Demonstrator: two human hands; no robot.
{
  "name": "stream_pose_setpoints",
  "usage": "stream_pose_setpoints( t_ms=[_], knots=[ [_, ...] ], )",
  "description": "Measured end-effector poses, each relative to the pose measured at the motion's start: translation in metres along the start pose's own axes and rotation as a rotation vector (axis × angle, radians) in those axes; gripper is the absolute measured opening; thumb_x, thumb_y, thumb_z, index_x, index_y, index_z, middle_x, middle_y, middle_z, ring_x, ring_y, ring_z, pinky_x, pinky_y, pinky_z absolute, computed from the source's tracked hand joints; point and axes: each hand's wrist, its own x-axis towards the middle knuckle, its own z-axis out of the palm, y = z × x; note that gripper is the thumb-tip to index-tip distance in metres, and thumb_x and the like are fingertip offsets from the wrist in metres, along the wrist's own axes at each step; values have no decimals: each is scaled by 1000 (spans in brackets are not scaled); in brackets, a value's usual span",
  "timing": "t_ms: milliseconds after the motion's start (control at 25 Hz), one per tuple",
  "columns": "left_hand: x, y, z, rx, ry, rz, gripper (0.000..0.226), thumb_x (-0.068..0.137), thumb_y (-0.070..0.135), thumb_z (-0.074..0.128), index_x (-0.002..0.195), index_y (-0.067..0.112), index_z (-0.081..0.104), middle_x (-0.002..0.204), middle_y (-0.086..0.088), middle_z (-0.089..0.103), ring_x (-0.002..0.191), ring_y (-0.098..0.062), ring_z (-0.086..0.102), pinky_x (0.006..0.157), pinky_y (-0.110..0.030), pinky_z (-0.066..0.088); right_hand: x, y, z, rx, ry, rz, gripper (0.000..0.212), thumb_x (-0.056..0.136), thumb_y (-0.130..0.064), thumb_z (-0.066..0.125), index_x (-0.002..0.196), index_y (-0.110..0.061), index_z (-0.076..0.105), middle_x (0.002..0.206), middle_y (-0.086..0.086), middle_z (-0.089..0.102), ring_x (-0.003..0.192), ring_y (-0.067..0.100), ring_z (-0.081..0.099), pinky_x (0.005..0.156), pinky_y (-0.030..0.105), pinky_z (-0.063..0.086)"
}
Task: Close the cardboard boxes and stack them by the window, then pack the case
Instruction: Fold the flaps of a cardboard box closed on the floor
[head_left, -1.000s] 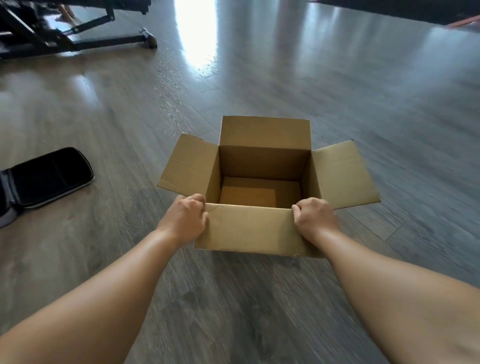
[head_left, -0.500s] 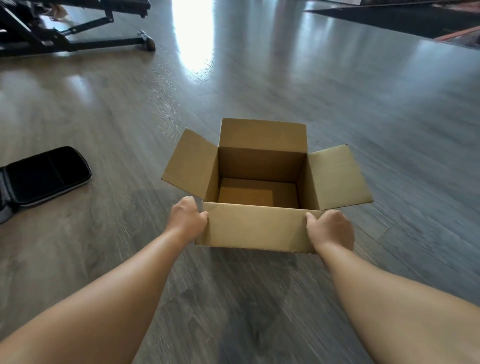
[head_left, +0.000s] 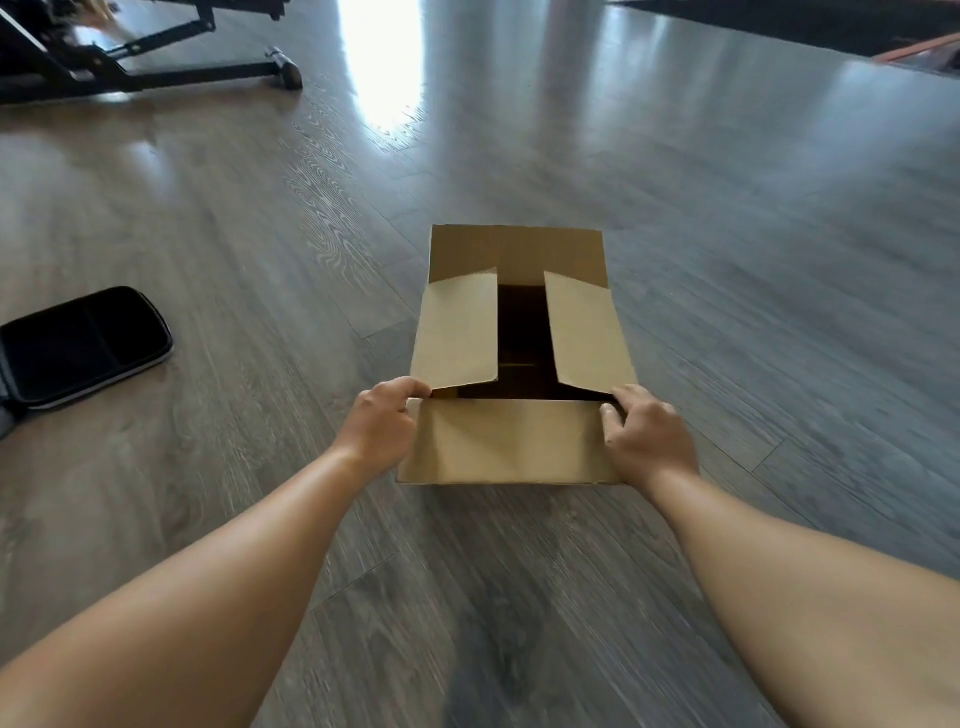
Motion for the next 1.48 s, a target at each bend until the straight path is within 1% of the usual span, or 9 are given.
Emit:
stream_pose_setpoints(
  t_ms=[160, 480, 640, 800, 960, 1080, 1160, 1360, 1480],
  knots=[
    [9, -15, -3, 9, -130, -23, 67, 88, -7, 37, 144, 27, 54, 150, 11, 48, 134, -20, 48, 113, -37, 38, 14, 19, -16, -8, -202, -5, 47, 100, -10, 37, 143, -20, 55, 153, -8, 45, 134, 26, 45, 108, 37, 37],
    [13, -40, -8, 338, -218, 239, 61, 98, 7, 53, 153, 30, 39, 161, 15, 29, 142, -17, 41, 115, -37, 35, 17, 33, -37, 255, -329, 40, 84, 79, 25, 28, 145, -21, 53, 160, -14, 31, 148, 17, 27, 119, 37, 29],
    [14, -38, -16, 503, -299, 320, 63, 96, 8, 50, 155, 25, 35, 162, 9, 28, 137, -24, 45, 113, -38, 34, 19, 41, -57, 367, -478, 52, 72, 88, 22, 40, 144, -20, 54, 156, -19, 35, 144, 14, 37, 95, 19, 46],
    [4, -34, -26, 403, -176, 372, 27, 104, 28, 49, 128, 24, 63, 131, 10, 62, 108, -27, 56, 96, -30, 37, 16, 32, -54, 605, -553, 195, 38, 103, -10, 53, 137, -27, 57, 141, -21, 47, 121, 21, 53, 105, 52, 38],
    [1, -27, -33, 195, -113, 148, 35, 105, 35, 44, 75, 24, 58, 82, 8, 60, 89, -20, 53, 76, -31, 36, 16, 13, -39, 582, -251, 126, 20, 103, -14, 53, 116, -22, 66, 116, -4, 69, 113, 29, 62, 94, 48, 50],
    [-3, -29, -34, 109, 14, 45, 42, 104, 35, 47, 69, 13, 54, 72, 0, 61, 70, -19, 56, 59, -32, 36, 18, 5, -32, 639, -141, 147, 25, 95, -19, 68, 120, -24, 70, 94, -3, 71, 93, 24, 69, 83, 50, 57],
    [-7, -34, -34, 100, 86, -64, 44, 102, 37, 51, 65, 11, 50, 67, -2, 58, 65, -21, 53, 54, -32, 32, 18, 5, -24, 558, -135, 149, 59, 86, -29, 79, 140, -20, 57, 98, -1, 71, 91, 22, 70, 82, 51, 59],
    [-5, -42, -36, 47, 135, -220, 23, 90, 35, 70, 102, 16, 65, 92, 1, 68, 89, -20, 64, 70, -33, 47, 19, -5, -5, 219, -104, 0, 63, 90, -28, 71, 148, -32, 48, 114, 1, 71, 104, 25, 64, 91, 38, 51],
    [-3, -33, -34, 32, 7, -167, 52, 92, 22, 61, 141, 34, 50, 110, 6, 64, 102, -21, 61, 84, -34, 48, 18, -14, 8, 35, -87, -51, 43, 93, -25, 59, 135, -21, 64, 117, 7, 73, 106, 32, 66, 91, 36, 51]
  ],
)
